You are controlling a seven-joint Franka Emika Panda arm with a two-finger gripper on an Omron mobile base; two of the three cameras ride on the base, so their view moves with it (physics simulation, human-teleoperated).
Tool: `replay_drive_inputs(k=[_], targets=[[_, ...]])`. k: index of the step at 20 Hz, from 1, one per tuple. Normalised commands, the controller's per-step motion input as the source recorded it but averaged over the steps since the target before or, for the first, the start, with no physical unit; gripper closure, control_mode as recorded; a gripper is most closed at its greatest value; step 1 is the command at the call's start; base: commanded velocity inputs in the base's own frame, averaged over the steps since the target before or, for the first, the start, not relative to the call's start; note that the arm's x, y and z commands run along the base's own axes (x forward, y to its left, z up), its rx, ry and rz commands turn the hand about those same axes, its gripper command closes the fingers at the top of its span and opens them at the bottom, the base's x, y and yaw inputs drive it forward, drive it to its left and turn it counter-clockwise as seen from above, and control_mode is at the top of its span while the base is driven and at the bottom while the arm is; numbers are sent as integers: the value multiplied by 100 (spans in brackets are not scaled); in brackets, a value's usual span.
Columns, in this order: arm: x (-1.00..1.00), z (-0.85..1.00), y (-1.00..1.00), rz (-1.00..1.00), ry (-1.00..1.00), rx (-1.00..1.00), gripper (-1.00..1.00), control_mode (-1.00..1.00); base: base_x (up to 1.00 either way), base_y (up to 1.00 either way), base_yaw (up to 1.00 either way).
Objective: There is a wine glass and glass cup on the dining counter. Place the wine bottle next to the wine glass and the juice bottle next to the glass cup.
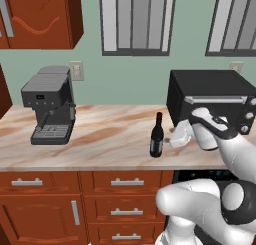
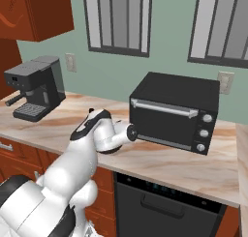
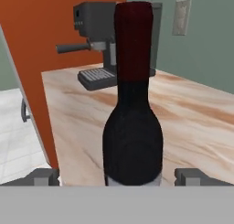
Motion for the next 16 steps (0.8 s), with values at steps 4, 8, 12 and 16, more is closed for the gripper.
replay_drive_inputs(k=[4,8,12,16], targets=[[29,-10,4,3,0,0,-100,-100,0,0,0],[19,-8,4,4,0,0,-100,-100,0,0,0],[5,-8,11,4,0,0,-100,-100,0,0,0],[6,-7,14,2,0,0,-100,-100,0,0,0]])
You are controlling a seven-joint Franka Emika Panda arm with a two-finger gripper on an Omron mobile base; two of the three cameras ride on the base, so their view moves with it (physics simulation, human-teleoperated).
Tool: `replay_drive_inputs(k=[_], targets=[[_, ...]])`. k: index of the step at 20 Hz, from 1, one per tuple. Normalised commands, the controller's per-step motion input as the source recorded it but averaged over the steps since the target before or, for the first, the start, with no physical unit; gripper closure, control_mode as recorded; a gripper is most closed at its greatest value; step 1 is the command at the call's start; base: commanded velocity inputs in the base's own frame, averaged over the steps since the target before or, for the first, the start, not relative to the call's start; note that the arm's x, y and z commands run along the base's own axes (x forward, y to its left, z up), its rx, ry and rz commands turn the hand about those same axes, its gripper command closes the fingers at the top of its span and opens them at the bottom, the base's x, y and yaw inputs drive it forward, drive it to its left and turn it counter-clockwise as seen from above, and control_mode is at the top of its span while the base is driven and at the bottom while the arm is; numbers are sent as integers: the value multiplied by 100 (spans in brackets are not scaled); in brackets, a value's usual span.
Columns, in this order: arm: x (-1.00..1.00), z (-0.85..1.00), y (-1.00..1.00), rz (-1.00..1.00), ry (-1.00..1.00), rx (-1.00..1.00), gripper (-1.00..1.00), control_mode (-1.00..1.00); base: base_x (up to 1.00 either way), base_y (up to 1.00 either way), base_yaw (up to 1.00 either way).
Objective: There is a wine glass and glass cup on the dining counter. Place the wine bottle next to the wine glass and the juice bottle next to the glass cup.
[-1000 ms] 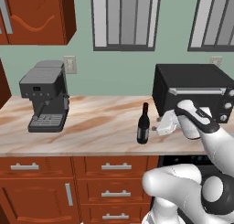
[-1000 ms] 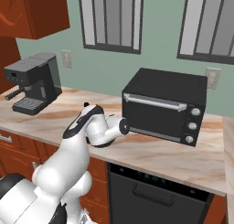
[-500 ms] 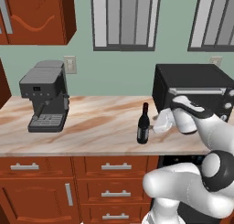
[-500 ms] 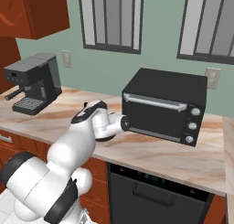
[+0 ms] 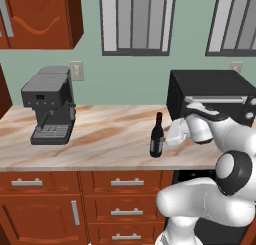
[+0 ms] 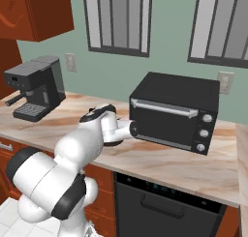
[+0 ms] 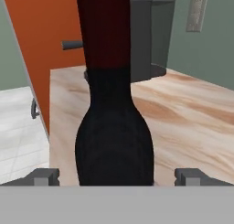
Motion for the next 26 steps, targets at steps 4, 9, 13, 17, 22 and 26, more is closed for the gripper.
replay_drive_inputs(k=[4,9,13,17,22,26], targets=[[6,-6,16,0,-1,0,-100,-100,0,0,0],[17,-4,9,0,-1,0,-100,-100,0,0,0],[15,-1,8,0,0,0,-100,-100,0,0,0],[8,-3,12,0,0,0,-100,-100,0,0,0],[2,-3,18,0,0,0,-100,-100,0,0,0],[0,-5,21,0,0,0,100,-100,0,0,0]])
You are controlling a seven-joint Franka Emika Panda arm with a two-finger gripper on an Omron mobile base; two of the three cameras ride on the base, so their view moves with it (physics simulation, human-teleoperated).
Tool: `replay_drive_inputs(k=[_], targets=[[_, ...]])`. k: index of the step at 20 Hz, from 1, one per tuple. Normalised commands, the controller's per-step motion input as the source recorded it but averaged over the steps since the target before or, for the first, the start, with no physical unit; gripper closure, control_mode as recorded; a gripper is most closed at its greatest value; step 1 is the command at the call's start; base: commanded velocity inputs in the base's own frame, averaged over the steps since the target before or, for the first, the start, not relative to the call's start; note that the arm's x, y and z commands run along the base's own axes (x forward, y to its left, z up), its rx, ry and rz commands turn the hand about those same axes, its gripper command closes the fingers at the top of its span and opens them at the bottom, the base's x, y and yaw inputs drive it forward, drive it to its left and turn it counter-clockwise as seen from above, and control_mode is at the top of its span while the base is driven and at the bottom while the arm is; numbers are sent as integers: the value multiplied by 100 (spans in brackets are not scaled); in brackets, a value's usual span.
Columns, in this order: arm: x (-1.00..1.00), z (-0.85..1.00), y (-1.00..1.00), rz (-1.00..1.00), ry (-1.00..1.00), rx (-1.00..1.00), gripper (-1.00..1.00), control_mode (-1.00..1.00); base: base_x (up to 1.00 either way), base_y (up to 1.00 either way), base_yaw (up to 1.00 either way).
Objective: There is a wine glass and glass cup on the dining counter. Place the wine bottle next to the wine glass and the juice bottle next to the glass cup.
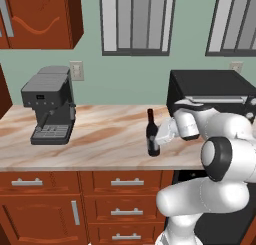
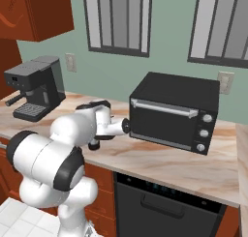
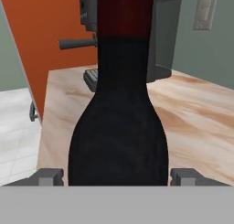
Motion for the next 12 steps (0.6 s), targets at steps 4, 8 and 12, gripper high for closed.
replay_drive_inputs(k=[4,8,12], targets=[[-2,-1,5,0,0,1,100,-100,0,0,0],[-8,3,0,1,0,3,100,-100,0,0,0],[-14,20,0,3,-1,2,100,-100,0,0,0]])
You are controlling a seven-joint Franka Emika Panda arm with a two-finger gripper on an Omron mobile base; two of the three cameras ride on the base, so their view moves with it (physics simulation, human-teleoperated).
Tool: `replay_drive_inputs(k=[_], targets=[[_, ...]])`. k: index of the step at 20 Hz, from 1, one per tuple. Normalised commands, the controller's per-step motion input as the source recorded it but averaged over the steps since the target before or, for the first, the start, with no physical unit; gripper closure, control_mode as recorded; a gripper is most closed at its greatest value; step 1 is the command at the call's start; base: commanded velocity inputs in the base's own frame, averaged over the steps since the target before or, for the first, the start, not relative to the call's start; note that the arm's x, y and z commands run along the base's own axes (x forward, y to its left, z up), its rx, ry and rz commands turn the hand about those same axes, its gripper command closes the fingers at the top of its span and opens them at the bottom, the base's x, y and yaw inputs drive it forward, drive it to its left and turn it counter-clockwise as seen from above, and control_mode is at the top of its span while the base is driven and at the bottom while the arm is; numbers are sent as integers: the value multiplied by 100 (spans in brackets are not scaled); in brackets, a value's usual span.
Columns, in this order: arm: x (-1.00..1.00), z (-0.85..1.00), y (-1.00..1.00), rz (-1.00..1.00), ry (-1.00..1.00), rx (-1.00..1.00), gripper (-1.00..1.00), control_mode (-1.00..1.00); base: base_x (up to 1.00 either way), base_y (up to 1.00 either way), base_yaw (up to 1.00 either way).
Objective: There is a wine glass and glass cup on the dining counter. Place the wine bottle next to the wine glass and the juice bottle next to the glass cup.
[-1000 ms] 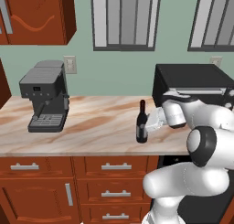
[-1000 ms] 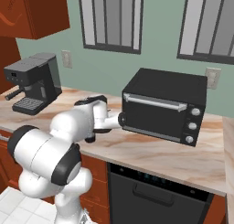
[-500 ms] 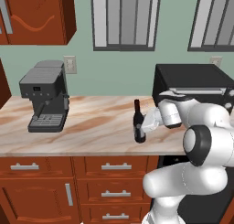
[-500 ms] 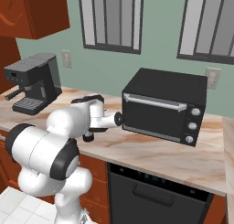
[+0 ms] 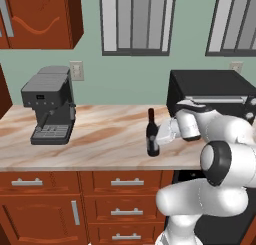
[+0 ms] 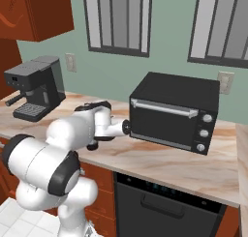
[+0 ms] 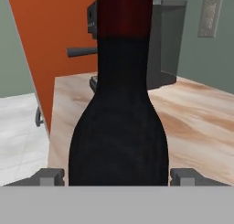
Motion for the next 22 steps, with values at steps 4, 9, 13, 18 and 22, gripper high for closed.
replay_drive_inputs(k=[4,9,13,18,22], targets=[[-37,42,8,0,0,0,100,-100,0,0,0],[-39,44,4,-10,4,0,100,-100,0,0,0],[-47,37,5,-18,8,0,100,-100,0,0,0],[-50,29,8,-23,4,0,100,-100,0,0,0],[-45,10,17,-18,0,0,100,-100,0,0,0]])
